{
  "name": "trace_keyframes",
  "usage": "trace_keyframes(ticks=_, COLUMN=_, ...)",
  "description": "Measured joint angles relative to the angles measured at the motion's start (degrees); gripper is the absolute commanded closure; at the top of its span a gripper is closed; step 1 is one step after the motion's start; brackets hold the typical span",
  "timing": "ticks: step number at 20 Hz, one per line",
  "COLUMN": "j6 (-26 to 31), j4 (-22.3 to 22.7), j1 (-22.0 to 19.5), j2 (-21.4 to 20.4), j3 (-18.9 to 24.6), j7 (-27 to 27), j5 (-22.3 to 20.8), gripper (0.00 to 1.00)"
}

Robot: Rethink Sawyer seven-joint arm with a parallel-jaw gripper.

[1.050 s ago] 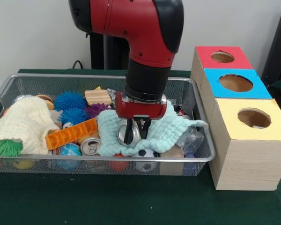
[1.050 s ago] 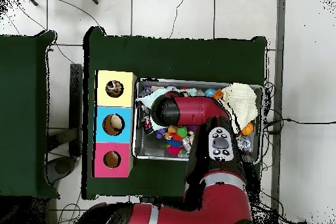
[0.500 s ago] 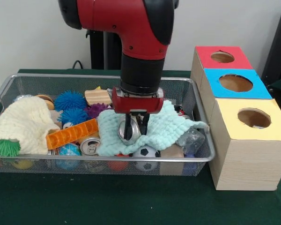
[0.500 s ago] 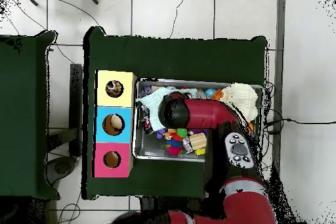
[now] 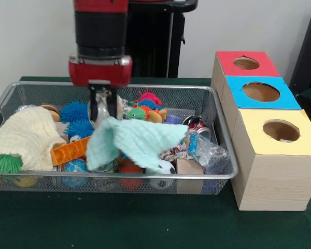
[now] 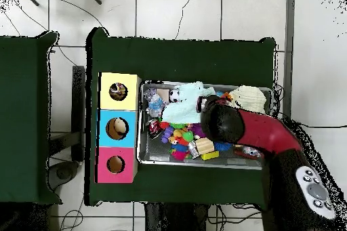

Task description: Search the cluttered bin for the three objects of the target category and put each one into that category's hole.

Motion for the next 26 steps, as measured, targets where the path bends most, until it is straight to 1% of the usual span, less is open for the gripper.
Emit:
trace_keyframes(ticks=3, j6=1.1, j4=1.4, j1=-3.0, j2=-3.0, j3=1.9, j7=0.0, j5=0.0, gripper=1.00)
trace_keyframes(ticks=9, j6=1.8, j4=2.8, j1=-6.1, j2=-6.6, j3=4.5, j7=0.0, j5=-0.1, gripper=1.00)
trace_keyframes(ticks=13, j6=1.8, j4=2.9, j1=-6.3, j2=-7.4, j3=5.7, j7=0.0, j5=-0.6, gripper=1.00)
trace_keyframes(ticks=18, j6=1.8, j4=3.5, j1=-6.1, j2=-7.8, j3=7.5, j7=0.0, j5=-2.8, gripper=1.00)
trace_keyframes(ticks=23, j6=1.9, j4=5.3, j1=-6.2, j2=-8.6, j3=8.4, j7=0.0, j5=-3.6, gripper=1.00)
trace_keyframes(ticks=26, j6=3.1, j4=7.0, j1=-6.5, j2=-9.8, j3=8.9, j7=0.0, j5=-3.8, gripper=1.00)
